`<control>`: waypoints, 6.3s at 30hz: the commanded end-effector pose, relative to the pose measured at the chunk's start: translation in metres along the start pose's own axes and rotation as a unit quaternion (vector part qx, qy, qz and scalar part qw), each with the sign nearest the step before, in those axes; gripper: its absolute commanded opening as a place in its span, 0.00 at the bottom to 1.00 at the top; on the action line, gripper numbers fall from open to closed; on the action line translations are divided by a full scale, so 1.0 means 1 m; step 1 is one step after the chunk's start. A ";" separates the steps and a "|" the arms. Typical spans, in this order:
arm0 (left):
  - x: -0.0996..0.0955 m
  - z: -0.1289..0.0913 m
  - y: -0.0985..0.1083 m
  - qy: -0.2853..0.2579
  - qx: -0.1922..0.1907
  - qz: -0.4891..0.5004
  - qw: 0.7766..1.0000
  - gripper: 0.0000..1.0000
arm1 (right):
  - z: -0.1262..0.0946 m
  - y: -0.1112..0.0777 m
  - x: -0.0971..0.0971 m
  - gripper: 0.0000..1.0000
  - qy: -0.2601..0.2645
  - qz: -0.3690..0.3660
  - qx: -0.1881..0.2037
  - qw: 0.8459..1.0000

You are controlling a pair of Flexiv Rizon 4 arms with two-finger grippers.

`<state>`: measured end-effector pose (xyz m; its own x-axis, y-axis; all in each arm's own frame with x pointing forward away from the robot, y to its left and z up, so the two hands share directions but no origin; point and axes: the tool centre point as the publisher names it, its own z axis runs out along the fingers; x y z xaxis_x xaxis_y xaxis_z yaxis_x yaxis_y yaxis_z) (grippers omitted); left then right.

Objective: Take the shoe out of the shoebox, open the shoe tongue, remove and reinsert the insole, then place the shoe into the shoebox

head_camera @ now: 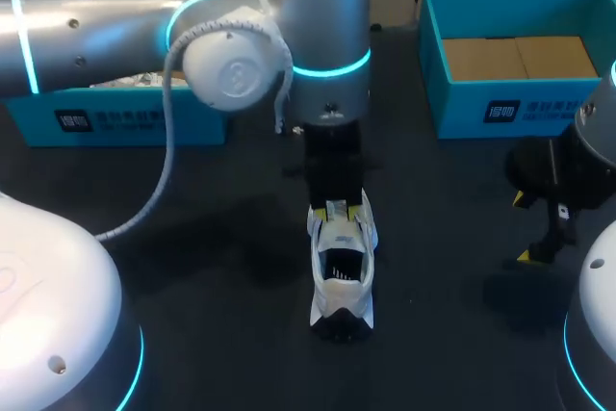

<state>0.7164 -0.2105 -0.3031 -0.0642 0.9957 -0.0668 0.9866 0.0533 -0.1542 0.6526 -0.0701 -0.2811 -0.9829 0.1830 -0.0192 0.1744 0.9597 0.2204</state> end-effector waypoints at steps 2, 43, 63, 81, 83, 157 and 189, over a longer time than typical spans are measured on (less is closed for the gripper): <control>0.019 -0.033 -0.015 -0.002 0.000 -0.028 1.000 0.45 | 0.001 0.000 0.001 1.00 -0.001 0.000 0.000 1.000; 0.037 -0.028 -0.077 0.038 0.054 -0.556 0.829 1.00 | 0.001 0.000 0.001 1.00 -0.001 0.000 0.000 1.000; 0.034 -0.002 -0.101 -0.040 0.039 -0.625 0.779 1.00 | 0.001 0.000 0.001 1.00 -0.001 0.000 0.000 1.000; 0.019 0.051 -0.105 -0.024 0.014 -0.656 0.755 1.00 | 0.001 0.000 0.001 1.00 -0.001 0.000 0.000 1.000; 0.016 0.058 -0.106 -0.015 0.013 -0.654 0.756 1.00 | 0.001 0.000 0.001 1.00 -0.001 0.000 0.000 1.000; 0.021 0.070 -0.091 -0.011 -0.024 -0.676 0.736 0.00 | 0.001 0.000 0.001 1.00 -0.001 0.000 0.000 1.000; 0.078 -0.170 -0.013 -0.012 -0.034 -0.662 0.749 0.00 | 0.001 0.000 0.001 1.00 -0.001 0.000 0.000 1.000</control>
<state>0.7176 -0.1340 -0.1930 -0.9924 0.0767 0.0966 0.0722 0.9962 -0.0493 0.6525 -0.0701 -0.2810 -0.9829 0.1829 -0.0194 0.1743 0.9597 0.2205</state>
